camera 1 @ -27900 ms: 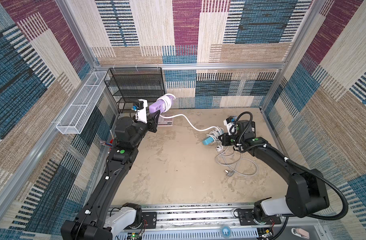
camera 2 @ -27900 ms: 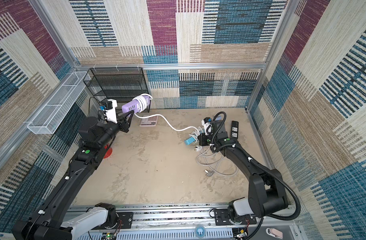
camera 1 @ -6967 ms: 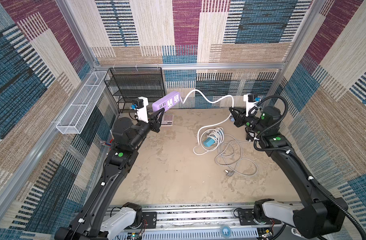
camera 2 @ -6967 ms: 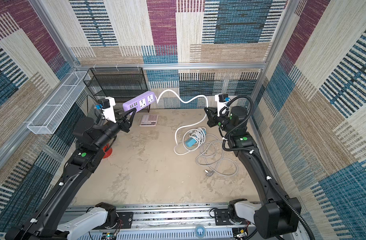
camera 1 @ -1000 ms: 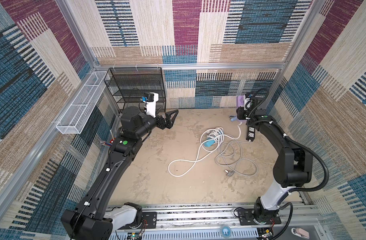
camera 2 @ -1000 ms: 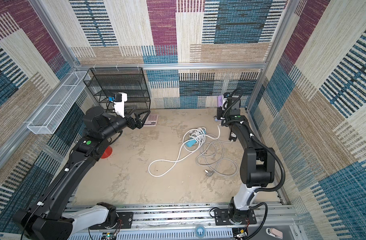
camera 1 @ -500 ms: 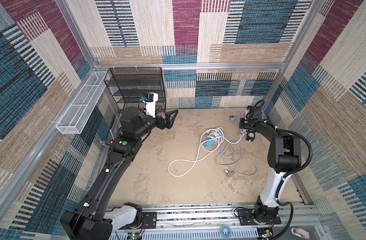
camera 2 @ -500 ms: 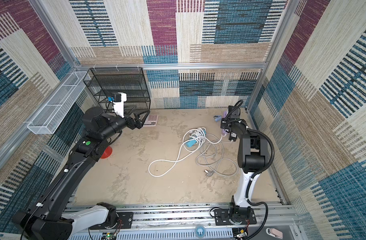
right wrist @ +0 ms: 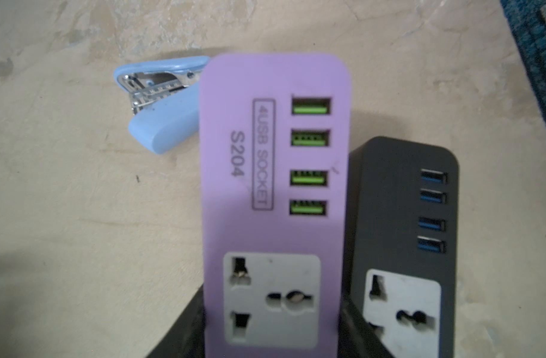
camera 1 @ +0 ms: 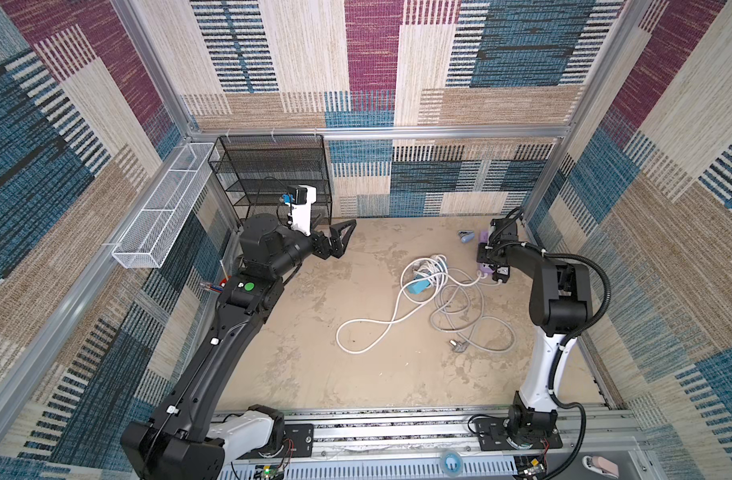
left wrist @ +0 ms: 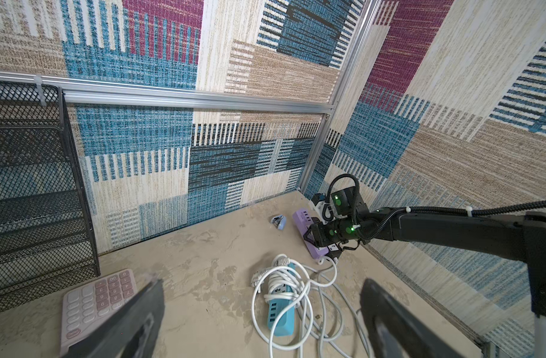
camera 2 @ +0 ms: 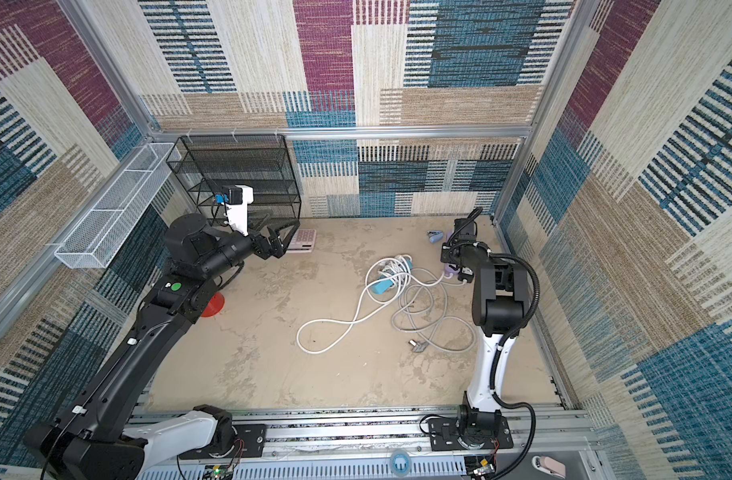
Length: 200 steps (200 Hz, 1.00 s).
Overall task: Unwrap the cord wrapped around the power strip
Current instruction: Place the power strip at the center of the board.
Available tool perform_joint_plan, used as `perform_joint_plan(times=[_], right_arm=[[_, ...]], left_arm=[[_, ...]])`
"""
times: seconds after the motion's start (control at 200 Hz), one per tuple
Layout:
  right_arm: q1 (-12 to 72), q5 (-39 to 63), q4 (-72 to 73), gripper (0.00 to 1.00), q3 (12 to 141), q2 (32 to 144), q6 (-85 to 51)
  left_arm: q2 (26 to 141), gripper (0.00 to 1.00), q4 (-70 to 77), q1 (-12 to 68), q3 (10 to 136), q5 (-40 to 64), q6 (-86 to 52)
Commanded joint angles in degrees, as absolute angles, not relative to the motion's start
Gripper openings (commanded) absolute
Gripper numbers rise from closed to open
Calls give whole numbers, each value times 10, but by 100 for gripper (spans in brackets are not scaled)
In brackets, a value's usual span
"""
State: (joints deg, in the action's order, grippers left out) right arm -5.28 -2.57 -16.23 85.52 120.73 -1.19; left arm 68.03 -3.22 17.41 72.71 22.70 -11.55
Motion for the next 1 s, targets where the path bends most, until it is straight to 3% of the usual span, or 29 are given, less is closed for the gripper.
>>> perform_joint_plan(times=[0.0, 0.18, 0.471, 0.701, 0.997], right_arm=[[-54, -20, -133, 68, 846, 1191, -4], [-50, -8, -123, 100, 821, 1139, 13], [-3, 91, -107, 100, 780, 1044, 43], [55, 178, -142, 88, 773, 1012, 51], [94, 196, -193, 63, 737, 996, 49]], left_arm=[[683, 99, -19, 174, 727, 226, -99], [687, 99, -19, 174, 727, 228, -101], [692, 99, -17, 174, 728, 231, -105], [687, 99, -20, 174, 729, 229, -101], [685, 99, -19, 174, 728, 229, -102]])
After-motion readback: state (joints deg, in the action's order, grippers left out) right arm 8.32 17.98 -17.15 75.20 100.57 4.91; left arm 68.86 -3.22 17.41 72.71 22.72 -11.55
